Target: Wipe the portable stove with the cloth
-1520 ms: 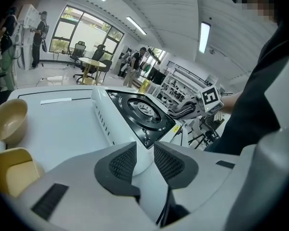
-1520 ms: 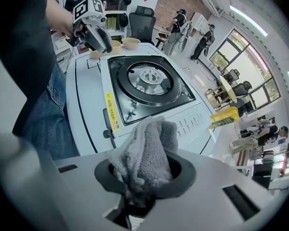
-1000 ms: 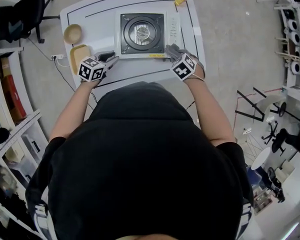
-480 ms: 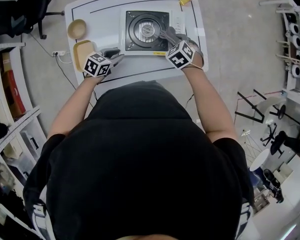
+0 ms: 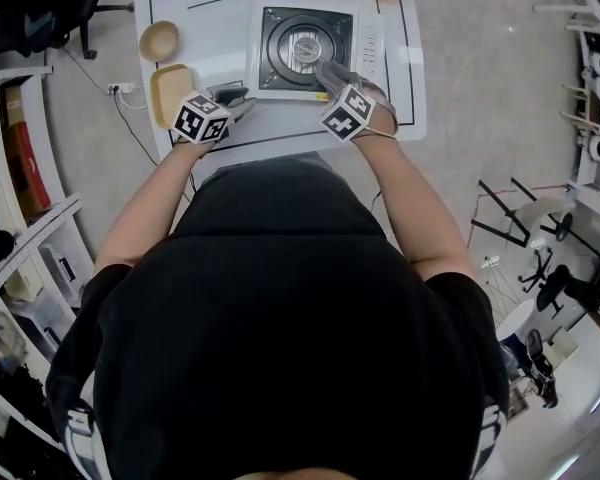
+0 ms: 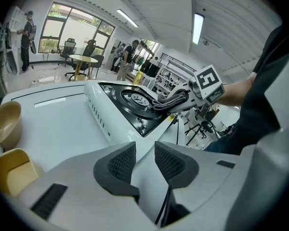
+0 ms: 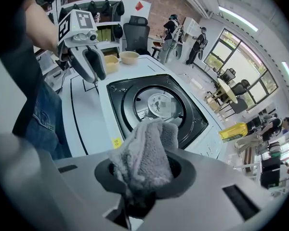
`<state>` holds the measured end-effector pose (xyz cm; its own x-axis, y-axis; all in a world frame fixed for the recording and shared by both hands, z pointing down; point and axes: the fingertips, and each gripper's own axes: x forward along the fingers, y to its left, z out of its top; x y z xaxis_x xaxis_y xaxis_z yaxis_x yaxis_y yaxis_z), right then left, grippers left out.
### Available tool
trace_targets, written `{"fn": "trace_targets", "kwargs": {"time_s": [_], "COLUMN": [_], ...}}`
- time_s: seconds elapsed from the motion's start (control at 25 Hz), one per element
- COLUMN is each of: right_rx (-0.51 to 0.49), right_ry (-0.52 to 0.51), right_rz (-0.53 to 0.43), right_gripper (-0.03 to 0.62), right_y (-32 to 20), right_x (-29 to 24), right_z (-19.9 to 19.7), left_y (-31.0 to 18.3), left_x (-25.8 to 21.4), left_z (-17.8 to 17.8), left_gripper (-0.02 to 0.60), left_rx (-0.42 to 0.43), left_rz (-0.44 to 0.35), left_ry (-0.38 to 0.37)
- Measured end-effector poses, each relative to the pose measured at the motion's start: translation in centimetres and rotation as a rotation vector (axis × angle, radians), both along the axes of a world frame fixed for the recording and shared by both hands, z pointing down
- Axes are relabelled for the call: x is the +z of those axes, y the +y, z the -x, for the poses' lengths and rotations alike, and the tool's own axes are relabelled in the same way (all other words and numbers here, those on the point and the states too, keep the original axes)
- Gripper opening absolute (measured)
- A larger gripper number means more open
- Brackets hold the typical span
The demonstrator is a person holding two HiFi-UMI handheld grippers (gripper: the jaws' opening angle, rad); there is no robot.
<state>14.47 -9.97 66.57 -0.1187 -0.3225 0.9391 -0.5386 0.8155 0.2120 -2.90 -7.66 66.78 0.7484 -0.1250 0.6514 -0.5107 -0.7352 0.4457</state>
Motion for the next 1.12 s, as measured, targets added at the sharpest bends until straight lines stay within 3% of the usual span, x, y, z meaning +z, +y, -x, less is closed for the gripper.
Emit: {"fn": "trace_targets", "kwargs": {"time_s": [0.28,0.68,1.12], "right_rx": [-0.039,-0.103,-0.187], "right_ry": [-0.042,-0.124,-0.157], "right_rz": [0.057,0.108,0.114], "right_gripper": [0.11,0.11,0.109], "right_y": [1.1,0.7,-1.9], "right_x": [0.2,0.1,0.1], "right_z": [3.0,8.2,12.5], "left_y": [-1.0,-1.4,-1.6], "left_x": [-0.2,0.2,0.2], "left_z": [0.4,0.1,0.3], "left_gripper": [0.146,0.149,0.147], "left_rx": [-0.031,-0.006,-0.011], "left_rz": [-0.035,-0.04,-0.049], "left_ry": [0.003,0.01,0.029]}}
